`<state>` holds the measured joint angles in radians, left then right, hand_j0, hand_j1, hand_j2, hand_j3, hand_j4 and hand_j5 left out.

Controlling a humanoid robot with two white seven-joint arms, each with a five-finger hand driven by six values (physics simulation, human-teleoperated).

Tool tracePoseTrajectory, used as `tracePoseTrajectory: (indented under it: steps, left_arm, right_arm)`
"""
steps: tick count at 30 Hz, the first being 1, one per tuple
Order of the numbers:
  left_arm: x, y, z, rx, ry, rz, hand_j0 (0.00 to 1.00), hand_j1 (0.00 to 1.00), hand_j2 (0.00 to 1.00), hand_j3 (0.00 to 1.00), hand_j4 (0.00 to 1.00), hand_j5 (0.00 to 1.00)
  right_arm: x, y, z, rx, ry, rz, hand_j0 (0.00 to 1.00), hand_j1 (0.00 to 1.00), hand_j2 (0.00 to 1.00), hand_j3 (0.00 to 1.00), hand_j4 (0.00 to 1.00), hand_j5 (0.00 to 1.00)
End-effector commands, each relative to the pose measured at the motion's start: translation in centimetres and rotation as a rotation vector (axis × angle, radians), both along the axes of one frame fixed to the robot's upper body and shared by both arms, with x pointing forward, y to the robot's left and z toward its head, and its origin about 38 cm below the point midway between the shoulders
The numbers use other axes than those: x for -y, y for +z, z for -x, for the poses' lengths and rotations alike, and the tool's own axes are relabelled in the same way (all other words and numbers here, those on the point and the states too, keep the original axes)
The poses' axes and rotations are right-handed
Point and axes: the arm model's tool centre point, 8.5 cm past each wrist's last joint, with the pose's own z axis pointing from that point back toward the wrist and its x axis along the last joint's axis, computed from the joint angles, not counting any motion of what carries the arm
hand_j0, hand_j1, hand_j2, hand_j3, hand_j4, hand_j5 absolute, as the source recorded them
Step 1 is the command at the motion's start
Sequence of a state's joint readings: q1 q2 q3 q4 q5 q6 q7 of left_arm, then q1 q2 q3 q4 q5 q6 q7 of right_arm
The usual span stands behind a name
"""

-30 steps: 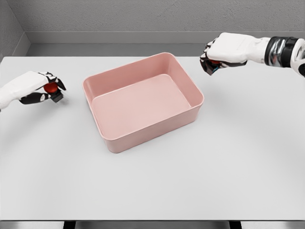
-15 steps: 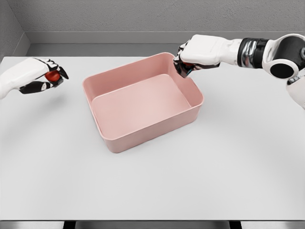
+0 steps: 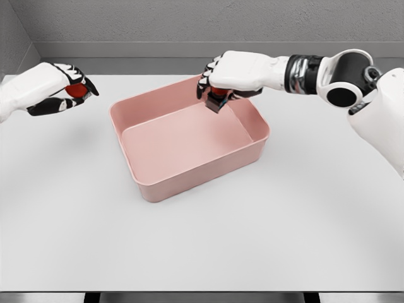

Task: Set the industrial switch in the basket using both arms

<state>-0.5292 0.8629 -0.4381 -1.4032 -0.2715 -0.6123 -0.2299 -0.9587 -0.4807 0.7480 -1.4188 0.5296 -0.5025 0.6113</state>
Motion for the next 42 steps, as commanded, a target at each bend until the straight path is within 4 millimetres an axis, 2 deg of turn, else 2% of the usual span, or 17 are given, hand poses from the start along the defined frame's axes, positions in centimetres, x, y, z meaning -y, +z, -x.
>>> tracePoseTrajectory:
  steps: [1, 4, 5, 7, 8, 13, 16, 19, 22, 26, 27, 29, 33, 34, 37, 40, 42]
  left_arm:
    - [1.5, 0.9, 0.5, 0.027, -0.046, 0.012, 0.53, 0.53, 0.53, 0.53, 0.53, 0.53]
    - [2.7, 1.7, 0.9, 0.05, -0.085, 0.016, 0.53, 0.53, 0.53, 0.53, 0.53, 0.53]
    - [3.1, 1.5, 0.9, 0.049, -0.092, 0.025, 0.53, 0.53, 0.53, 0.53, 0.53, 0.53]
    - [4.1, 1.5, 0.9, 0.055, -0.112, 0.042, 0.53, 0.53, 0.53, 0.53, 0.53, 0.53]
    - [4.4, 1.5, 1.0, 0.058, -0.121, 0.043, 0.53, 0.53, 0.53, 0.53, 0.53, 0.53]
    - [7.1, 1.6, 1.4, 0.078, -0.182, 0.083, 0.54, 0.54, 0.54, 0.54, 0.54, 0.54]
    - [8.8, 1.0, 1.3, 0.073, -0.211, 0.113, 0.54, 0.54, 0.54, 0.54, 0.54, 0.54]
    - [10.6, 0.8, 1.4, 0.065, -0.248, 0.125, 0.55, 0.55, 0.55, 0.55, 0.55, 0.55]
    - [11.8, 0.9, 1.4, 0.067, -0.271, 0.134, 0.58, 0.58, 0.58, 0.58, 0.58, 0.58]
    - [13.8, 1.4, 1.0, 0.101, -0.297, 0.145, 0.68, 0.68, 0.68, 0.68, 0.68, 0.68]
    - [14.1, 1.4, 1.0, 0.105, -0.301, 0.147, 0.75, 0.75, 0.75, 0.75, 0.75, 0.75]
    - [14.2, 1.7, 1.1, 0.114, -0.304, 0.144, 1.0, 1.0, 1.0, 1.0, 1.0, 1.0]
    - [14.4, 2.0, 1.2, 0.122, -0.311, 0.148, 1.0, 1.0, 1.0, 1.0, 1.0, 1.0]
    - [15.5, 2.7, 1.0, 0.141, -0.329, 0.166, 1.0, 1.0, 1.0, 1.0, 1.0, 1.0]
    - [16.5, 5.0, 1.3, 0.208, -0.367, 0.152, 1.0, 1.0, 1.0, 1.0, 1.0, 1.0]
    - [15.5, 5.1, 1.1, 0.204, -0.346, 0.149, 1.0, 1.0, 1.0, 1.0, 1.0, 1.0]
    - [12.9, 4.9, 1.2, 0.193, -0.302, 0.092, 1.0, 1.0, 1.0, 1.0, 1.0, 1.0]
  right_arm:
    - [-0.4, 0.1, 0.1, -0.002, 0.006, -0.01, 0.99, 0.99, 0.99, 0.99, 0.99, 0.99]
    - [0.2, 0.3, -0.1, 0.002, -0.007, -0.011, 1.0, 1.0, 1.0, 1.0, 1.0, 1.0]
    - [2.0, 0.6, -0.4, 0.005, -0.039, -0.001, 1.0, 1.0, 1.0, 1.0, 1.0, 1.0]
    - [6.3, 2.5, -0.8, 0.042, -0.123, -0.015, 1.0, 1.0, 1.0, 1.0, 1.0, 1.0]
    - [7.6, 2.9, -0.9, 0.05, -0.148, -0.014, 1.0, 1.0, 1.0, 1.0, 1.0, 1.0]
    - [15.1, 1.2, 0.4, 0.028, -0.267, -0.043, 1.0, 1.0, 1.0, 1.0, 1.0, 1.0]
    - [18.3, 0.8, 1.4, 0.031, -0.3, -0.054, 1.0, 1.0, 1.0, 1.0, 1.0, 1.0]
    - [19.1, -0.8, 2.0, -0.002, -0.319, -0.063, 1.0, 1.0, 1.0, 1.0, 1.0, 1.0]
    - [21.3, -1.3, 2.8, -0.006, -0.374, -0.1, 1.0, 1.0, 1.0, 1.0, 1.0, 1.0]
    - [21.3, -1.5, 2.8, -0.011, -0.376, -0.101, 1.0, 1.0, 1.0, 1.0, 1.0, 1.0]
    - [21.3, -1.6, 2.8, -0.014, -0.377, -0.1, 1.0, 1.0, 1.0, 1.0, 1.0, 1.0]
    - [21.3, -2.4, 3.0, -0.032, -0.377, -0.097, 1.0, 1.0, 1.0, 1.0, 1.0, 1.0]
    - [21.3, -3.2, 3.2, -0.049, -0.377, -0.092, 1.0, 1.0, 1.0, 1.0, 1.0, 1.0]
    - [21.3, -3.2, 3.2, -0.05, -0.378, -0.092, 1.0, 1.0, 1.0, 1.0, 1.0, 1.0]
    - [21.4, -3.4, 3.2, -0.054, -0.382, -0.092, 1.0, 1.0, 1.0, 1.0, 1.0, 1.0]
    - [21.3, -3.6, 3.2, -0.059, -0.381, -0.092, 1.0, 1.0, 1.0, 1.0, 1.0, 1.0]
    - [21.3, -3.8, 3.2, -0.064, -0.381, -0.091, 1.0, 1.0, 1.0, 1.0, 1.0, 1.0]
